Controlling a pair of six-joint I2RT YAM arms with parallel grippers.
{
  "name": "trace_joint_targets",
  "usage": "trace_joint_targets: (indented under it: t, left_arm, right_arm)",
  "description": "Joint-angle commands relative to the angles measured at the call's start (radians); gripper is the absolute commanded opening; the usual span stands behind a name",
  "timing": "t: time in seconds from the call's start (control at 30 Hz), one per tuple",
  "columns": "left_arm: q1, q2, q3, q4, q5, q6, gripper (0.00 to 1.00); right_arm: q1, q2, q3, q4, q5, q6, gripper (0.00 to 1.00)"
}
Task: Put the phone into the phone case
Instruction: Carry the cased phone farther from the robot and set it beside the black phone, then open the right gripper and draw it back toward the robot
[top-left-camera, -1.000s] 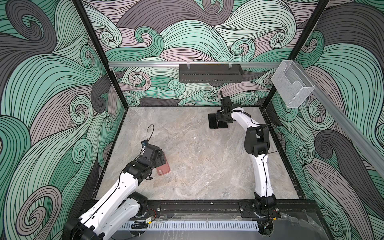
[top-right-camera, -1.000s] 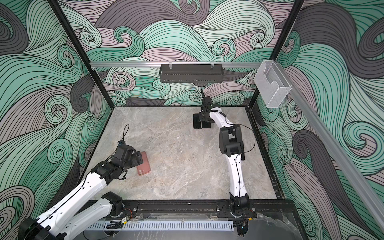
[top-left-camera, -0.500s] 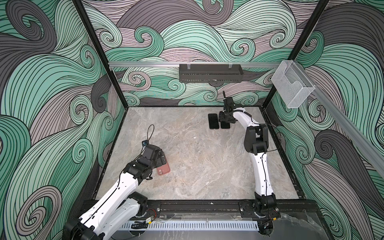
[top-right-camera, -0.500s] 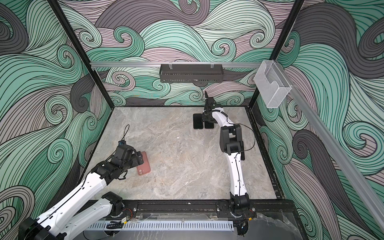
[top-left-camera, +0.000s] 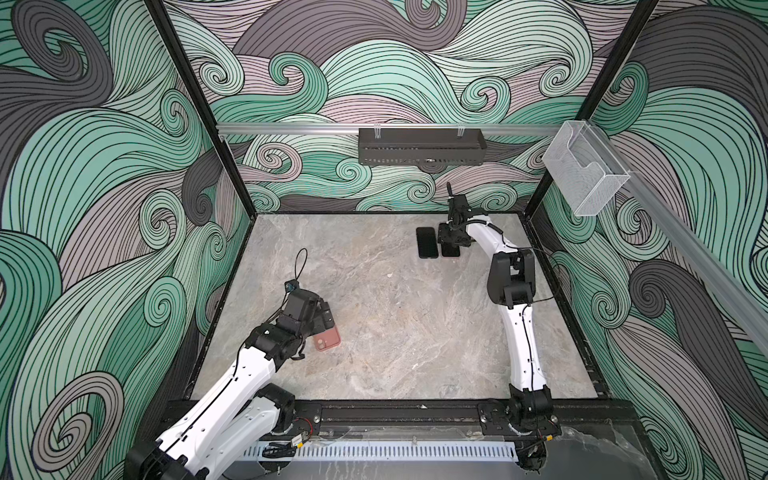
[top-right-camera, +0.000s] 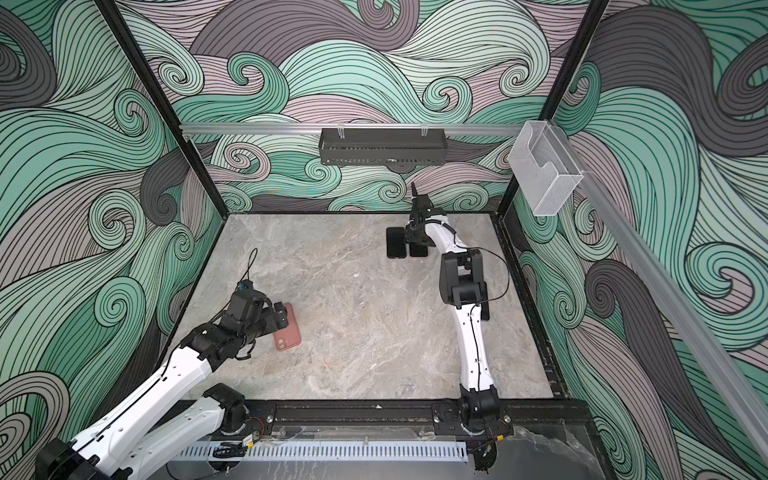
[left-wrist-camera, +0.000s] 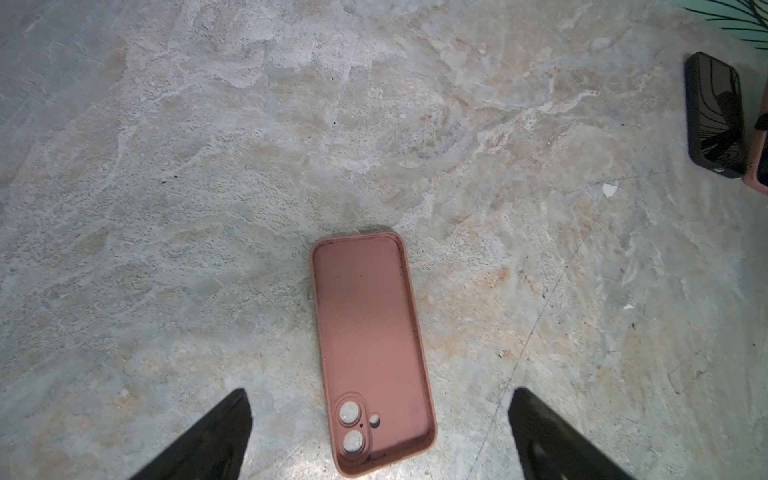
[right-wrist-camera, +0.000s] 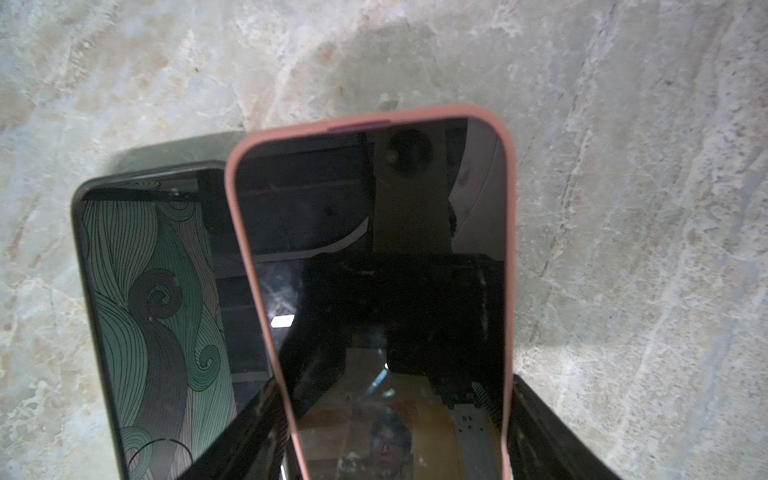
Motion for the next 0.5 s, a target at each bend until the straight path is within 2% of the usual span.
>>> trace_joint_targets:
  t: [0.0,0.47]
  left_arm:
    - [0.007,-0.013,-0.01,0.013,0.021,0.004,0.99]
    - [0.007,-0.037,-0.018,0.002,0.036,0.006,0.99]
  right_arm:
    - [-0.008,0.027,0.042,0.006,-0.016,-0.007,0.44]
    - [-0.009,0.028,0.055,0.006,-0.033,0.003,0.67]
